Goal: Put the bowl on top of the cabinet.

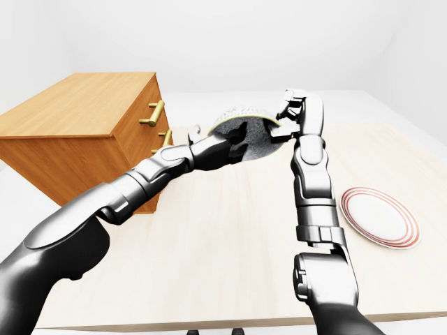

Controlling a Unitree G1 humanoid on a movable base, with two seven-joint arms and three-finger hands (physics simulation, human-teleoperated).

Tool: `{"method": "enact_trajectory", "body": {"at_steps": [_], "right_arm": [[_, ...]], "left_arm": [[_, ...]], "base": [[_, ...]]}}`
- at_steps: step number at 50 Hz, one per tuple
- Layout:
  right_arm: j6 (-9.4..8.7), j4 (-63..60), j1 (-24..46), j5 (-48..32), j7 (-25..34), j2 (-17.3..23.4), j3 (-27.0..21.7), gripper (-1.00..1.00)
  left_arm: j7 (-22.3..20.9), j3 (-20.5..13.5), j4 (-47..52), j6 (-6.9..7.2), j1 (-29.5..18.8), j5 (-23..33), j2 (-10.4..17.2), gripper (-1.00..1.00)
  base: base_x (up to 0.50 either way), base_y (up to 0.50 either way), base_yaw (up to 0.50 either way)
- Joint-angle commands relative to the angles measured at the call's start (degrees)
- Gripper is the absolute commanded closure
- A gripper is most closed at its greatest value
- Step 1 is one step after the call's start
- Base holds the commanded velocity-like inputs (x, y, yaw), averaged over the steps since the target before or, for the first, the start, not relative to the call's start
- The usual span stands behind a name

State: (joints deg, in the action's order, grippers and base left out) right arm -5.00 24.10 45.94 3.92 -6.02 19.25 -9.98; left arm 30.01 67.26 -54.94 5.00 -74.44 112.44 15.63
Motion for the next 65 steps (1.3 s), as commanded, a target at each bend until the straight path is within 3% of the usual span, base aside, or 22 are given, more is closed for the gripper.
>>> {"method": "enact_trajectory", "body": {"at_steps": [1, 2, 4, 5, 10, 23, 24, 25, 26, 29, 30, 31, 32, 39, 43, 47, 53, 58, 61, 63, 64, 65], "right_arm": [[0.00, -6.82, -0.56, 4.99, 1.81, -1.19, -0.74, 1.00], [0.00, -6.89, -0.60, 5.12, 1.88, -1.24, -0.78, 1.00], [0.00, -7.23, -0.91, 5.09, 1.85, -1.34, -0.71, 1.00], [0.00, -7.33, -1.02, 5.10, 1.80, -1.36, -0.74, 1.00], [0.00, -6.69, -0.77, 5.05, 1.88, -1.16, -0.84, 1.00], [0.00, -5.47, -0.73, 5.03, 2.11, -1.45, -0.58, 1.00], [0.00, -5.83, -1.11, 5.10, 2.42, -1.51, -0.48, 0.69], [0.00, -6.42, -1.46, 4.98, 2.25, -1.52, -0.48, -0.30], [0.00, -6.98, -1.75, 5.13, 2.44, -1.57, -0.53, -1.00], [0.00, -6.82, -2.06, 5.04, 2.68, -1.51, -0.65, -1.00], [0.00, -6.43, -1.94, 4.86, 2.60, -1.41, -0.70, -0.64], [0.00, -6.47, -1.92, 4.77, 2.48, -1.38, -0.72, -0.93], [0.00, -6.63, -1.99, 4.98, 2.58, -1.47, -0.84, -1.00], [0.00, -16.21, -7.59, 9.22, 4.58, -1.44, -2.75, -1.00], [0.00, -31.97, -22.13, 9.53, 7.92, -1.52, -2.43, -1.00], [0.00, -44.32, -33.37, 12.75, 11.84, -3.93, -6.20, -1.00], [0.00, -36.19, -38.07, 13.09, 11.43, -9.01, -10.77, -1.00], [0.00, -33.63, -47.40, 8.31, 14.25, -13.78, -2.33, -1.00], [0.00, -30.44, -47.41, 6.87, 14.90, -14.87, -0.05, -1.00], [0.00, -30.78, -46.89, 6.45, 14.97, -14.74, 0.35, -1.00], [0.00, -30.34, -46.56, 6.48, 14.88, -14.68, 0.00, -1.00], [0.00, -29.54, -46.31, 6.51, 15.16, -14.39, -0.42, -1.00]], "left_arm": [[-0.01, -2.79, 3.13, 0.00, 1.98, 0.56, 1.32, 0.15], [-0.01, -2.59, 3.44, 0.00, 2.02, 0.56, 1.51, 0.33], [-0.01, -2.04, 4.07, 0.00, 2.45, 0.56, 1.83, 1.00], [-0.01, -2.80, 6.94, 0.00, 1.90, 0.56, 3.11, 1.00], [-0.01, -1.57, 9.03, 0.00, 2.70, 0.56, 3.85, 1.00], [-0.01, -0.14, 8.39, 0.00, 2.26, 0.56, 4.08, 1.00], [-0.01, 0.47, 7.68, 0.00, 2.10, 0.56, 3.94, 1.00], [-0.01, 0.62, 6.69, 0.00, 1.99, 0.56, 3.55, 1.00], [-0.01, 0.47, 5.63, 0.00, 1.78, 0.56, 3.08, 1.00], [-0.01, 0.02, 4.82, 0.00, 1.70, 0.56, 2.56, 1.00], [-0.01, 0.11, 4.93, 0.00, 1.67, 0.56, 2.56, 1.00], [-0.01, 0.40, 4.64, 0.00, 1.58, 0.56, 2.45, 1.00], [-0.01, 0.40, 4.04, 0.00, 1.49, 0.56, 2.17, 1.00], [-0.01, -2.06, -3.83, 0.00, 0.68, 0.56, -1.58, 1.00], [-0.01, -4.45, -8.69, 0.00, -0.72, 0.56, -3.80, 1.00], [-0.01, -6.80, -9.83, 0.00, -2.70, 0.56, -4.72, 1.00], [-0.01, -6.92, -12.35, 0.00, -3.19, 0.56, -6.41, 1.00], [-0.01, -11.05, -12.01, 0.00, -6.94, 0.56, -7.80, 1.00], [-0.01, -10.11, -5.57, 0.00, -8.54, 0.56, -7.25, 1.00], [-0.01, -12.26, 2.19, 0.00, -9.32, 0.56, -5.23, 1.00], [-0.01, -14.67, 4.69, 0.00, -9.34, 0.56, -4.52, 1.00], [-0.01, -19.63, 5.89, 0.00, -9.68, 0.55, -4.74, 1.00]], "base": [[0.00, 0.00, 0.00], [0.00, 0.00, 0.00], [0.00, 0.00, 0.00], [0.00, 0.00, 0.00], [0.00, 0.00, 0.00], [0.00, 0.00, 0.00], [0.00, 0.00, 0.00], [0.00, 0.00, 0.00], [0.00, 0.00, 0.00], [0.00, 0.00, 0.00], [0.00, 0.00, 0.00], [0.00, 0.00, 0.00], [0.00, 0.00, 0.00], [0.00, 0.00, 0.00], [0.00, 0.00, 0.00], [0.00, 0.00, 0.00], [0.00, 0.00, 0.00], [0.00, 0.00, 0.00], [0.00, 0.00, 0.00], [0.00, 0.00, 0.00], [0.00, 0.00, 0.00], [0.00, 0.00, 0.00]]}}
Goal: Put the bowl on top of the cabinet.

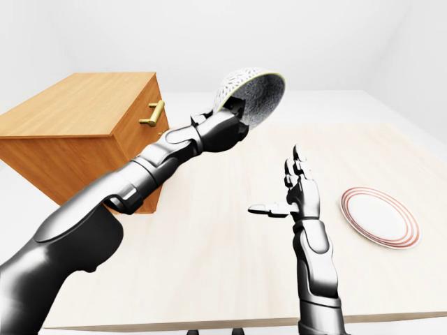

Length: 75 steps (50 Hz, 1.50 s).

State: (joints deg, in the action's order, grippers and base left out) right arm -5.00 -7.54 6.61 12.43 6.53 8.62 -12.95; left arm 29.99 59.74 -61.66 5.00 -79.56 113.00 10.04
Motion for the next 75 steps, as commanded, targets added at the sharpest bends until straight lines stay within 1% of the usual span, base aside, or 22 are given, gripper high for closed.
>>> {"method": "enact_trajectory", "body": {"at_steps": [1, 2, 3, 6, 7, 9, 11, 13, 14, 19, 21, 24, 25, 28, 30, 35, 41, 46, 53, 58, 68, 75], "right_arm": [[0.00, 3.98, -6.47, -2.15, 2.58, -3.31, 1.78, -1.00], [0.00, 4.81, -6.28, -2.24, 2.67, -3.13, 1.55, -1.00], [0.00, 4.92, -6.40, -2.13, 2.98, -2.87, 1.33, -1.00], [0.00, 4.60, -6.12, -2.02, 2.84, -2.98, 1.17, -1.00], [0.00, 6.06, -5.30, -2.17, 2.70, -2.98, 1.17, -1.00], [0.00, 7.27, -4.71, -2.29, 2.52, -2.90, 1.21, -1.00], [0.00, 6.71, -4.68, -1.87, 2.48, -2.82, 1.14, -1.00], [0.00, 6.76, -4.51, -1.60, 2.61, -2.58, 1.00, -1.00], [0.00, 7.17, -4.28, -1.63, 2.63, -2.36, 0.87, -1.00], [0.00, 7.41, -2.84, -0.85, 2.45, -1.38, -0.27, -1.00], [0.00, 7.54, -2.40, -0.66, 2.08, -1.17, -0.66, -1.00], [0.00, 7.20, -2.46, -0.39, 1.95, -1.08, -0.71, -1.00], [0.00, 7.72, -2.26, -0.27, 1.71, -1.04, -1.02, -1.00], [0.00, 8.14, -1.43, 0.12, 1.34, -0.59, -1.42, -1.00], [0.00, 8.39, -0.89, 0.23, 1.00, -0.31, -1.54, -1.00], [0.00, 7.81, -0.63, 0.93, 0.70, -0.11, -1.69, -1.00], [0.00, 8.34, -0.27, 1.16, 0.59, 0.14, -1.51, -1.00], [0.00, 8.42, -0.32, 1.40, 0.47, 0.23, -1.59, -1.00], [0.00, 8.31, -0.12, 1.57, 0.34, 0.43, -1.48, -1.00], [0.00, 8.55, 0.16, 1.54, 0.09, 0.36, -1.39, -1.00], [0.00, 7.74, 0.22, 1.22, -0.11, 0.40, -1.11, -1.00], [0.00, 7.48, 0.45, 1.06, -0.14, 0.06, -0.42, -1.00]], "left_arm": [[0.01, -14.60, 9.64, 0.00, -6.45, 0.00, 0.41, 1.00], [0.01, -17.48, 10.08, 0.00, -6.33, 0.00, 0.40, 1.00], [0.01, -23.12, 9.16, 0.00, -7.30, -0.02, 0.24, 1.00], [0.01, -27.28, 9.10, 0.00, -9.82, 0.00, 1.87, 1.00], [0.01, -31.85, 10.64, -2.24, -9.30, -0.06, 0.68, 1.00], [0.01, -33.14, 10.85, -3.92, -11.03, 0.00, 2.04, 1.00], [0.01, -39.81, 14.39, -8.10, -9.72, -0.03, 1.28, 1.00], [0.01, -39.81, 15.66, -8.13, -8.82, 0.00, 1.98, 1.00], [0.01, -43.09, 16.67, -10.00, -7.78, -0.10, 1.37, 1.00], [0.01, -43.83, 11.42, -9.48, -7.22, 0.00, 2.45, 1.00], [0.01, -48.60, 9.21, -10.00, -7.58, -0.64, 1.41, 1.00], [0.01, -47.80, 8.79, -9.01, -8.22, 0.00, 2.12, 1.00], [-1.48, -50.63, 8.72, -9.97, -8.36, -1.08, 1.52, 1.00], [-4.64, -53.95, 10.76, -9.28, -7.98, -1.92, 0.41, 1.00], [-4.55, -53.55, 10.43, -8.16, -8.15, -0.63, 0.19, 1.00], [-3.37, -53.43, 7.57, -7.51, -9.23, -0.05, -0.82, 1.00], [-6.47, -54.10, 9.39, -8.80, -8.88, -1.47, -0.83, 1.00], [-6.26, -54.08, 8.85, -8.03, -8.73, -1.29, -0.48, 1.00], [-7.39, -54.28, 9.41, -8.27, -8.28, -2.13, -0.27, 1.00], [-11.72, -54.89, 14.31, -9.39, -5.45, -4.19, 0.11, 1.00], [-11.11, -55.54, 11.85, -7.72, -4.19, -5.25, 2.11, 1.00], [-14.60, -56.04, 17.35, -8.49, -1.57, -6.43, 3.24, 1.00]], "base": [[0.00, 0.00, 0.00], [0.00, 0.00, 0.00], [0.00, 0.00, 0.00], [0.00, 0.00, 0.00], [0.00, 0.00, 0.00], [0.00, 0.00, 0.00], [0.00, 0.00, 0.00], [0.00, 0.00, 0.00], [0.00, 0.00, 0.00], [0.00, 0.00, 0.00], [0.00, 0.00, 0.00], [0.00, 0.00, 0.00], [0.00, 0.00, 0.00], [0.00, 0.00, 0.00], [0.00, 0.00, 0.00], [0.00, 0.00, 0.00], [0.00, 0.00, 0.00], [0.00, 0.00, 0.00], [0.00, 0.00, 0.00], [0.00, 0.00, 0.00], [0.00, 0.00, 0.00], [0.00, 0.00, 0.00]]}}
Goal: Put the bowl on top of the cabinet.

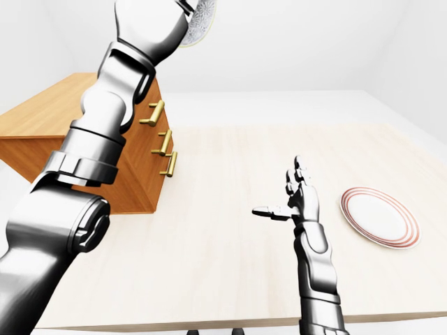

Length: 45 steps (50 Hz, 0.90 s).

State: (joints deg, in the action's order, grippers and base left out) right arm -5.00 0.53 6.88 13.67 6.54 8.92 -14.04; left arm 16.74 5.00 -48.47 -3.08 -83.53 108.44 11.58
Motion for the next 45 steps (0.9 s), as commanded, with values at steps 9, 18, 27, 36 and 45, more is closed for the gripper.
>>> {"method": "enact_trajectory", "body": {"at_steps": [9, 18, 27, 36, 45], "right_arm": [[0.00, -0.60, 0.13, -0.31, -0.14, -0.19, 0.39, -1.00], [0.00, -1.39, -0.26, -0.62, 0.09, -0.17, 0.54, -1.00], [0.00, -1.06, 0.29, -0.98, 0.49, -0.23, 0.86, -1.00], [0.00, -1.18, 1.22, -1.13, 0.83, 0.22, 0.87, -1.00], [0.00, -1.84, 1.63, -1.50, 1.35, 0.83, 0.33, -1.00]], "left_arm": [[-3.44, -2.51, 5.17, -0.27, 2.38, -3.53, 4.34, 1.00], [-11.18, -3.15, 13.42, -1.92, 6.99, -6.37, 6.21, 1.00], [-24.65, -7.00, 26.62, -1.92, 11.00, -11.71, 8.89, 1.00], [-31.42, -8.50, 31.15, 4.53, 12.64, -17.29, 8.85, 1.00], [-32.04, -9.33, 25.72, 8.08, 12.45, -22.16, 10.91, 1.00]], "base": [[0.00, 0.00, 0.00], [0.00, 0.00, 0.00], [0.00, 0.00, 0.00], [0.00, 0.00, 0.00], [0.00, 0.00, 0.00]]}}
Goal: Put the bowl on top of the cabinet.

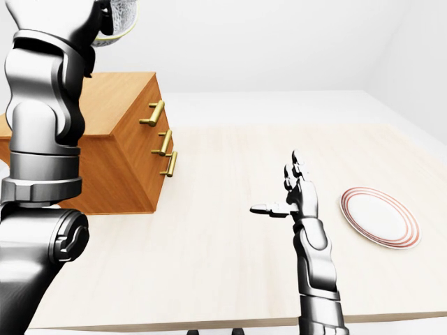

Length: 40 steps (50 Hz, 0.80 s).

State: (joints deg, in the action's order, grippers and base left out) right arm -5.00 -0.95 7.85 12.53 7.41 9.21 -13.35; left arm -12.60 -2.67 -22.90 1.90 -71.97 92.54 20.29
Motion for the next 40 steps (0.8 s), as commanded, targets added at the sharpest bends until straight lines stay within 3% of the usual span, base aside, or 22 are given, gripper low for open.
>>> {"method": "enact_trajectory", "body": {"at_steps": [1, 5, 8, 16, 40], "right_arm": [[0.00, -0.23, 0.73, -0.45, 0.53, 0.54, -0.30, -1.00], [0.00, -0.39, 0.79, -0.76, 0.82, 0.69, -0.15, -1.00], [0.00, -0.29, 1.19, -1.17, 1.03, 1.30, -0.55, -1.00], [0.00, -2.05, 1.14, -1.74, 1.20, 1.14, -0.24, -1.00], [0.00, -3.78, 1.50, -1.48, 0.98, 1.38, -1.40, -1.00]], "left_arm": [[-2.69, -1.45, -0.13, 3.10, 1.17, -6.21, 2.57, 1.00], [-2.36, -1.76, -0.90, 3.10, 2.96, -8.30, 2.65, 1.00], [-0.13, -2.30, -4.53, 3.10, 3.47, -9.40, 3.82, 1.00], [0.68, -3.50, -6.70, 3.10, 3.77, -15.83, 6.77, 1.00], [7.61, -2.61, -16.62, 3.10, 0.53, -29.78, 6.22, 1.00]], "base": [[0.00, 0.00, 0.00], [0.00, 0.00, 0.00], [0.00, 0.00, 0.00], [0.00, 0.00, 0.00], [0.00, 0.00, 0.00]]}}
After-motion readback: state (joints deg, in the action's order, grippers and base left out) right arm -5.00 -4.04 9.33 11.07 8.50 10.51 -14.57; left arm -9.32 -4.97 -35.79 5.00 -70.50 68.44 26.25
